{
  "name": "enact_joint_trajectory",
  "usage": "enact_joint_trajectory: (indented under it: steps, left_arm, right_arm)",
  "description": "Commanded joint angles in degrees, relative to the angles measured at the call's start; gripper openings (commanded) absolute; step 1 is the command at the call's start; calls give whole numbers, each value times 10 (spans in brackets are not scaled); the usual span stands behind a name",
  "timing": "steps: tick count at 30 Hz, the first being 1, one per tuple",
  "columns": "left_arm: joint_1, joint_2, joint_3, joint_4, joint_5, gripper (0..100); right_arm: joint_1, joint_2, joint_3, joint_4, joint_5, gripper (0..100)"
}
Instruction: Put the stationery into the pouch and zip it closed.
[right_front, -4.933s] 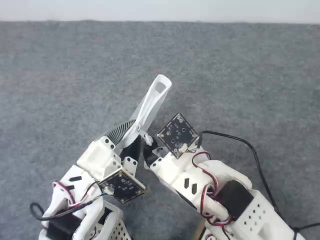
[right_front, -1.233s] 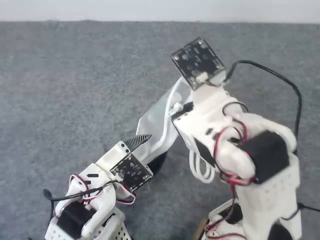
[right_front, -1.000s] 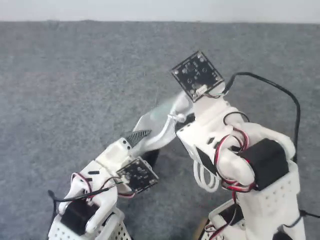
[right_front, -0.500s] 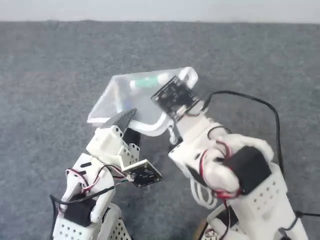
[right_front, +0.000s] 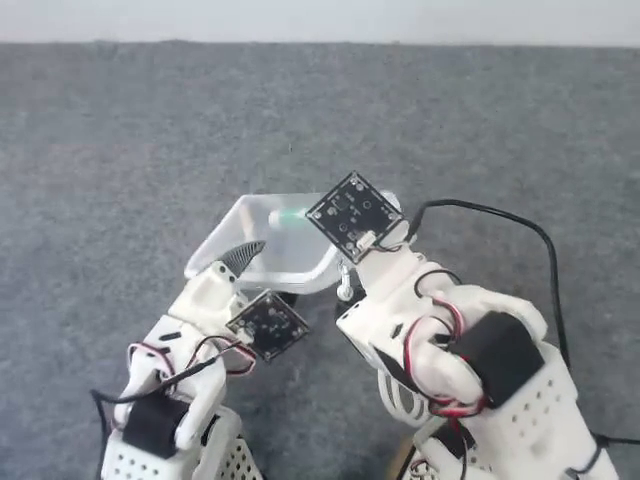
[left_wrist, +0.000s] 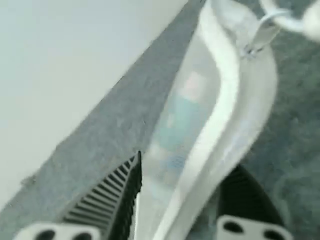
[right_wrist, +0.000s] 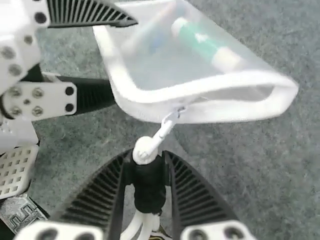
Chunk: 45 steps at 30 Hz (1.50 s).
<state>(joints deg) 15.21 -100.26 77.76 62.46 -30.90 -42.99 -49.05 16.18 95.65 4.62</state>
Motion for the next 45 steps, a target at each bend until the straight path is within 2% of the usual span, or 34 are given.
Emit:
enact_joint_trajectory:
  steps: [1, 5, 10, 18, 26, 38, 41, 45]
  left_arm:
    - [46, -4, -80, 60, 36, 235]
    - [114, -4, -109, 82, 70, 233]
    - [144, -4, -92, 31, 114, 232]
    - [144, -4, -5, -41, 122, 231]
    - [144, -4, 11, -43, 119, 227]
    - [144, -4, 15, -56, 118, 8]
    - [139, -4, 15, -52, 120, 9]
    - [112, -4, 15, -51, 119, 8]
  right_arm:
    - [-3, -22, -4, -11, -6, 6]
    - [-4, -23, -4, -12, -19, 6]
    - [-5, -23, -4, -21, -28, 6]
    - [-5, -23, -3, -22, -30, 6]
    - [-5, -22, -3, -23, -30, 6]
    - [-2, -20, -3, -54, -31, 6]
    - [4, -20, -3, -68, -31, 6]
    - [65, -17, -2, -106, -31, 6]
